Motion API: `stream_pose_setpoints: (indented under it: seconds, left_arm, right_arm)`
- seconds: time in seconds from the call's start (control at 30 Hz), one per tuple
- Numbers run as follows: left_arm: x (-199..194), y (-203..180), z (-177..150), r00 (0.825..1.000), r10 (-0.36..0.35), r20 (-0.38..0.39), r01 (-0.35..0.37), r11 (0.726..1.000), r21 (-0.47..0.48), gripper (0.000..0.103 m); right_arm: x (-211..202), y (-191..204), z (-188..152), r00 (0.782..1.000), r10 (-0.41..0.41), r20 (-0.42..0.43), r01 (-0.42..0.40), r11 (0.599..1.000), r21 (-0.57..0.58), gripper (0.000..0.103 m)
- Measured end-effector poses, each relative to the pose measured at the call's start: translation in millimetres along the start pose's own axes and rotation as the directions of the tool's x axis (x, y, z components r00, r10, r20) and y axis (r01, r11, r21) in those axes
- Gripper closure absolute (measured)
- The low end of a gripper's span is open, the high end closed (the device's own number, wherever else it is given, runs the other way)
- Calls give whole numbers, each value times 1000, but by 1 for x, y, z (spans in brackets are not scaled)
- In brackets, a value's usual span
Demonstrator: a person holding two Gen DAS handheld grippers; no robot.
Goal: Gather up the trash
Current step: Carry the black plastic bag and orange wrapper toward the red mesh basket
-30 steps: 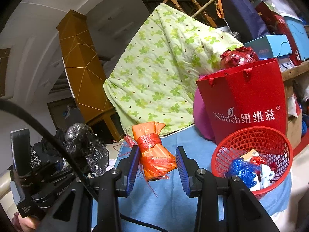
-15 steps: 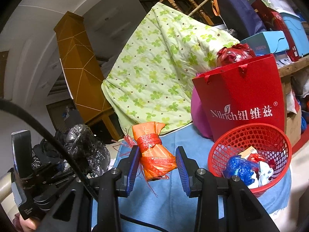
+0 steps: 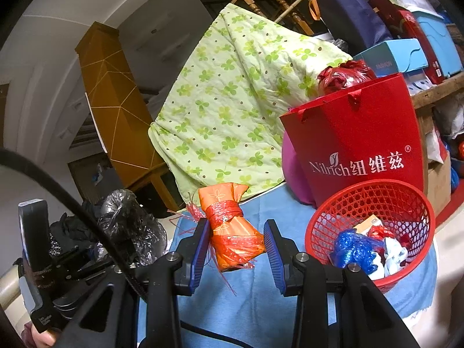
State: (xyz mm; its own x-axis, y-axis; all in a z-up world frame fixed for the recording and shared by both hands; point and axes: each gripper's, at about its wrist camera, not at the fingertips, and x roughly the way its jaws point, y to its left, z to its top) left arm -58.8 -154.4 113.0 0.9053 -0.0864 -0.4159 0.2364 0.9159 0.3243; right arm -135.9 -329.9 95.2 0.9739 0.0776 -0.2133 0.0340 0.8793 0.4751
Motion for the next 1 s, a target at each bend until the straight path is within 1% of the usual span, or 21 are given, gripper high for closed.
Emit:
stream_pose_setpoints:
  seconds: [0.37,1.0]
  left_arm:
    - [1,-5,1,1000,-19,0,19,999,35,68]
    - [-1,-30,5,999,-50,8,48,994,98,68]
  right_arm:
    - [-5,-14,0,1000,-16,7,15,999,30,62]
    - [-14,-42,2,999,-46,19,44,995,89,62]
